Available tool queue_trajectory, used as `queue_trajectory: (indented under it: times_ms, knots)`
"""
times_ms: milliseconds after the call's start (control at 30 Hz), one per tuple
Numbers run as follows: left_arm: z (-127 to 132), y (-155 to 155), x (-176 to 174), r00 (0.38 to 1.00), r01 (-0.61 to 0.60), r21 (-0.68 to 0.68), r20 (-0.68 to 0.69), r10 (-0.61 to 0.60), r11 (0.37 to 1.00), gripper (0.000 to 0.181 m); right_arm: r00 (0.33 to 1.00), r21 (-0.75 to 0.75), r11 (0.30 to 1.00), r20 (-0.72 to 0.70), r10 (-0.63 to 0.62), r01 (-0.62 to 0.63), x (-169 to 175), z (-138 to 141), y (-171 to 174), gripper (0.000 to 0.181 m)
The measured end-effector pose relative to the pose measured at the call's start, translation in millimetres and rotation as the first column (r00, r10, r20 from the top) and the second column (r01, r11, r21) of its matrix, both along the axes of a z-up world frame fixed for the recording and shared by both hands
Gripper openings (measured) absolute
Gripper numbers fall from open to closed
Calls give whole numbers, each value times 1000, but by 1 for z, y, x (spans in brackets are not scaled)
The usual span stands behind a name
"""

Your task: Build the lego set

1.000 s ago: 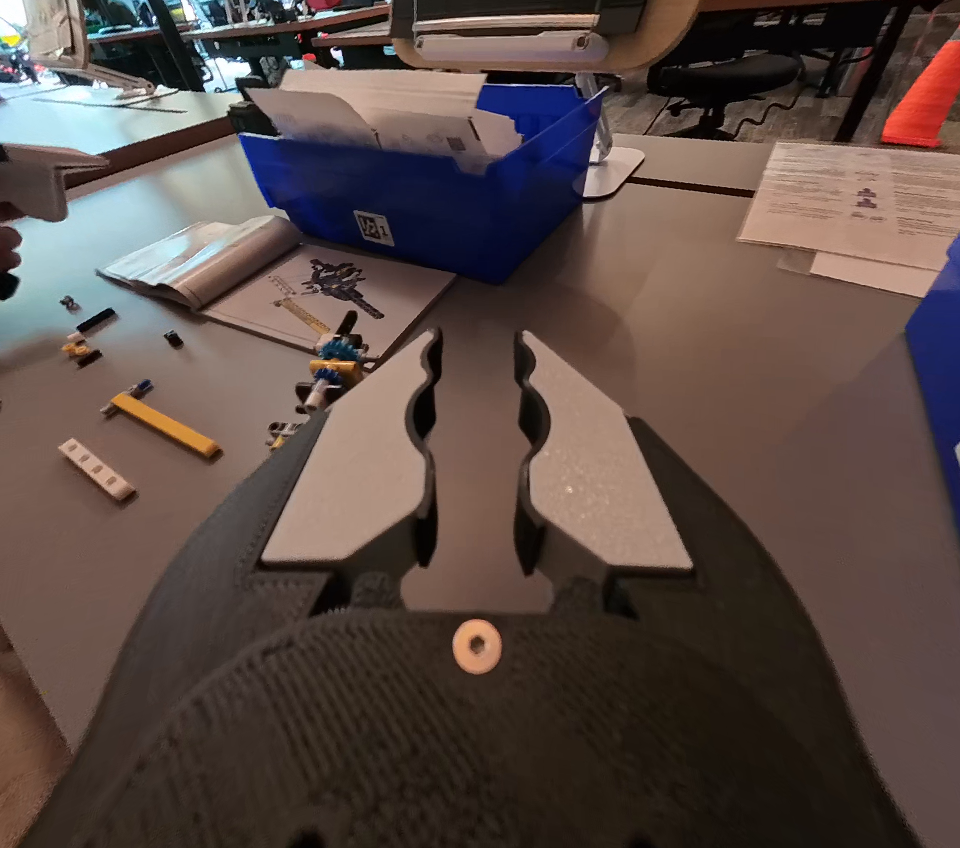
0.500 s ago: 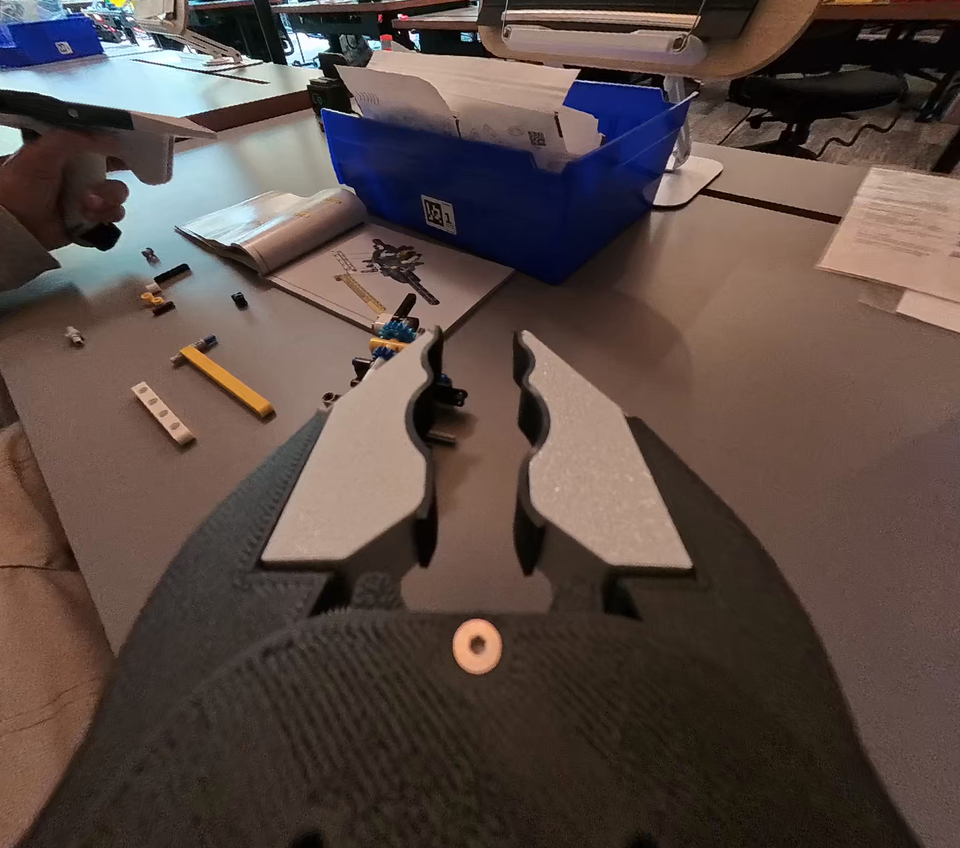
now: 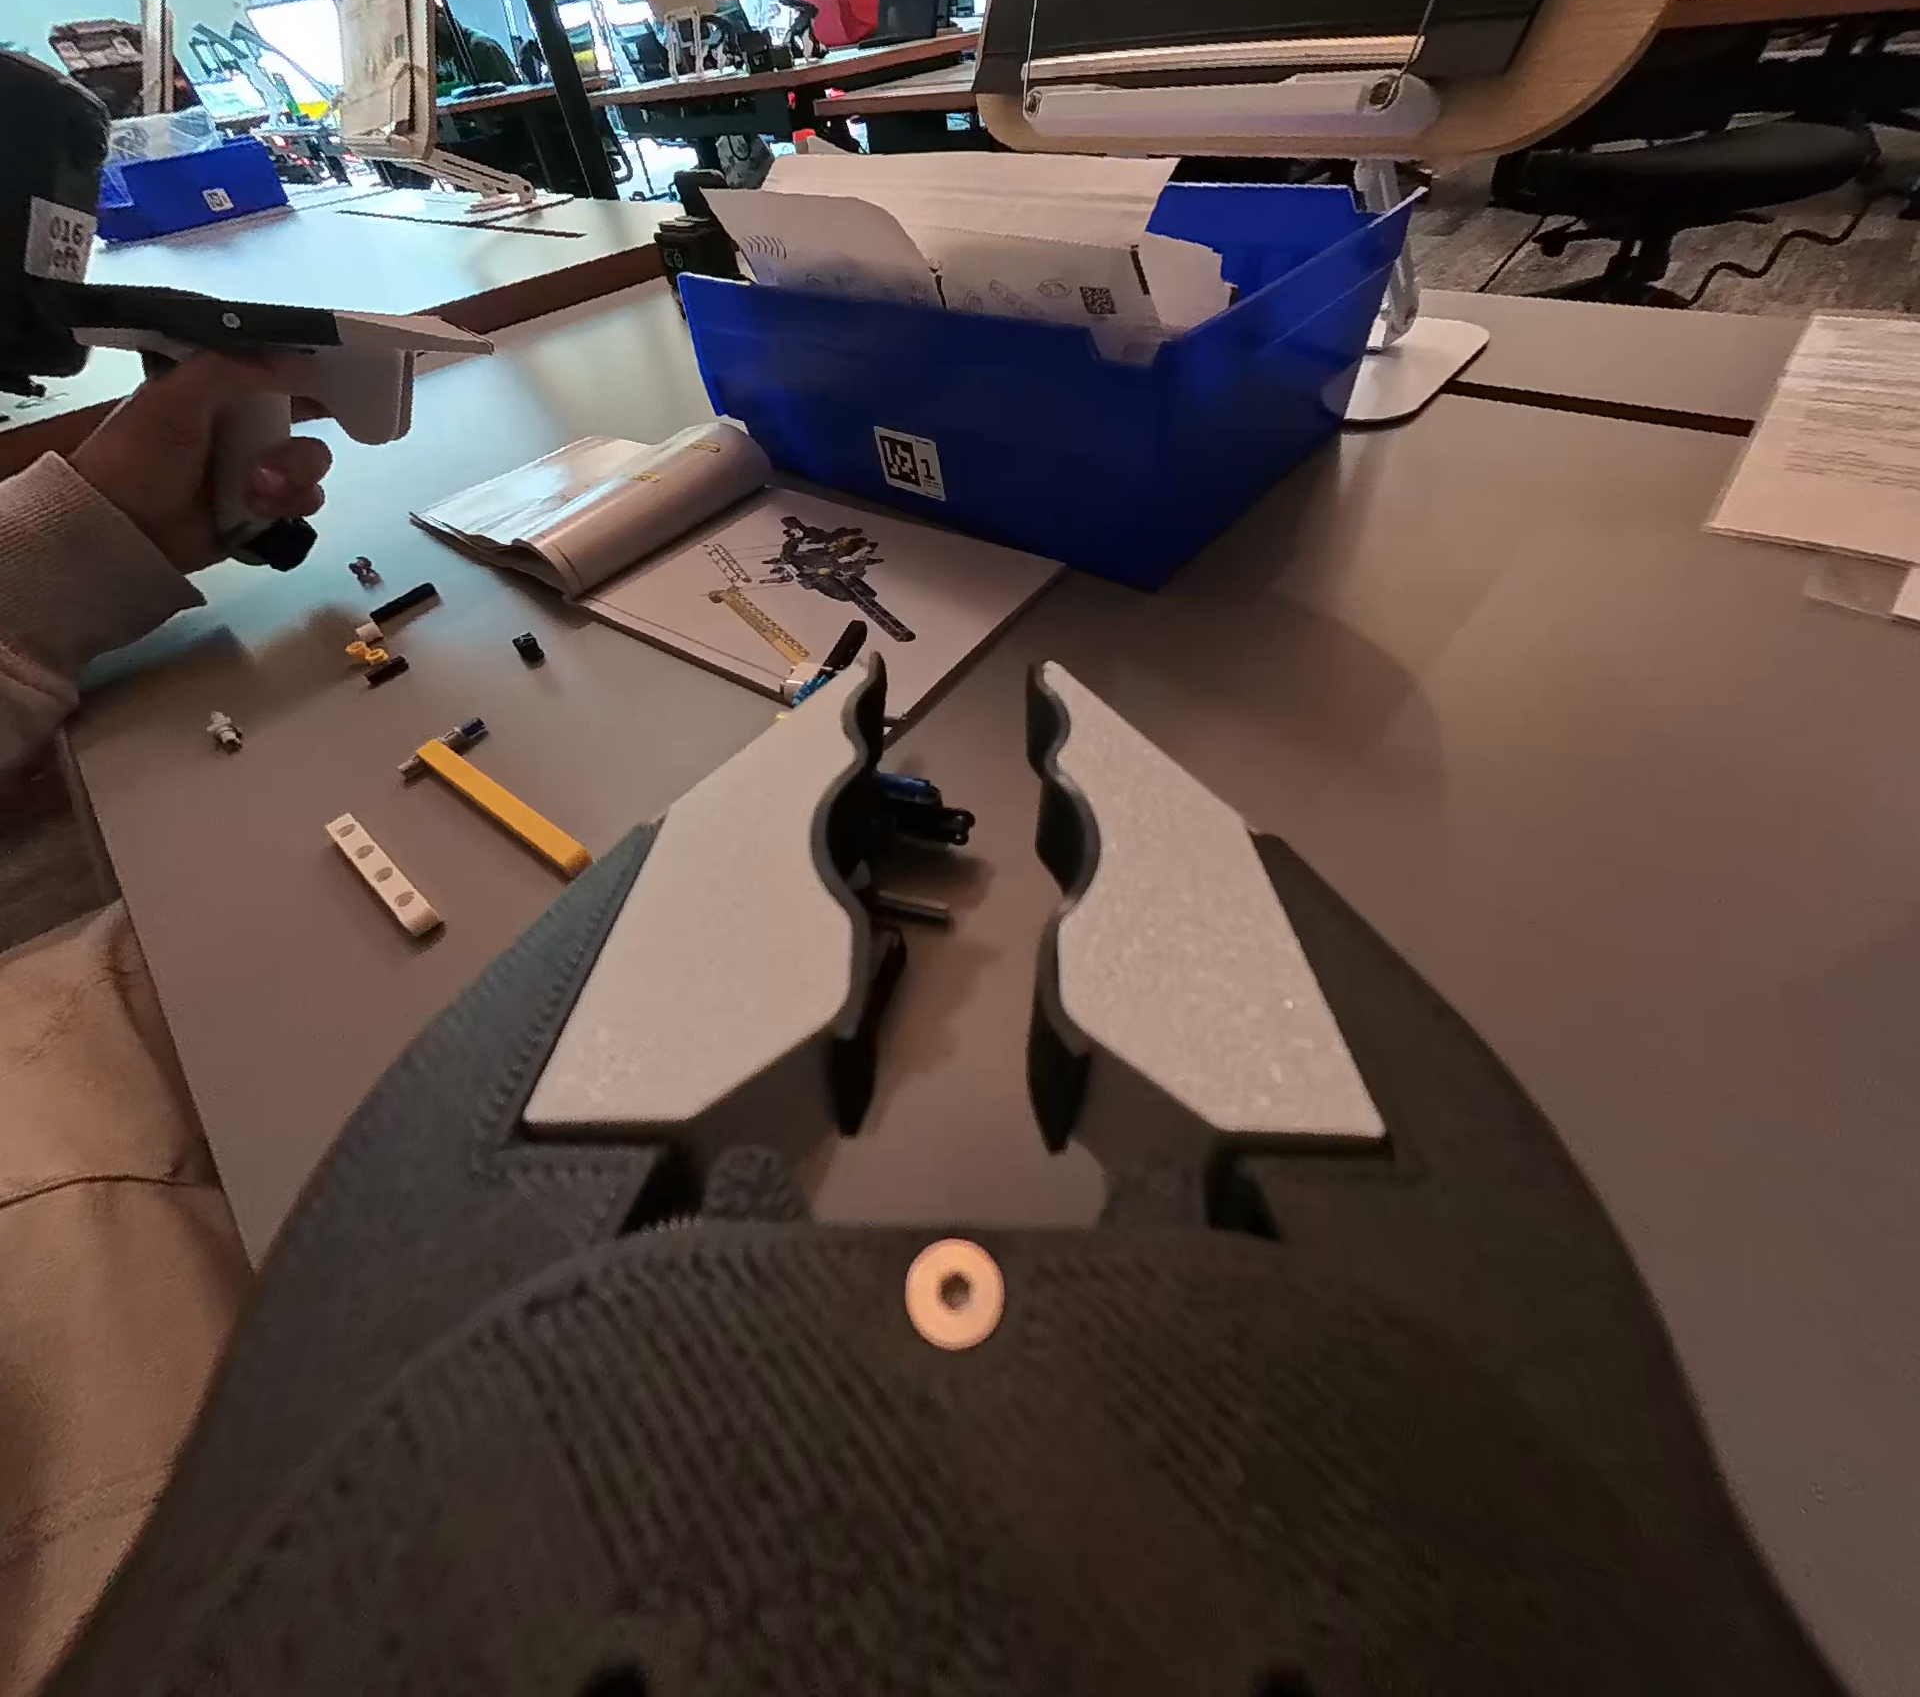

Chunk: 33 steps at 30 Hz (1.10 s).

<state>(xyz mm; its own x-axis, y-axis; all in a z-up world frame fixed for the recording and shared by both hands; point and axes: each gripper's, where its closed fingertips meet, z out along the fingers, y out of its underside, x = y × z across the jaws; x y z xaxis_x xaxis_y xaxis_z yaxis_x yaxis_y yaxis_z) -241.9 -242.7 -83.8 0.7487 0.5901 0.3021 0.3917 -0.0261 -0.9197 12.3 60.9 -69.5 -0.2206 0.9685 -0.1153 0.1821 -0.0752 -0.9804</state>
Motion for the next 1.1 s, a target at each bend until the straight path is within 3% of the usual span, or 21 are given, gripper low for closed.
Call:
queue_trajectory:
  times_ms: [1100]
  knots:
    - [0,-2,-1,999,8,34,31,-9,999,7,1000,1,1000,7,-11,11,-2,-2,1,25]
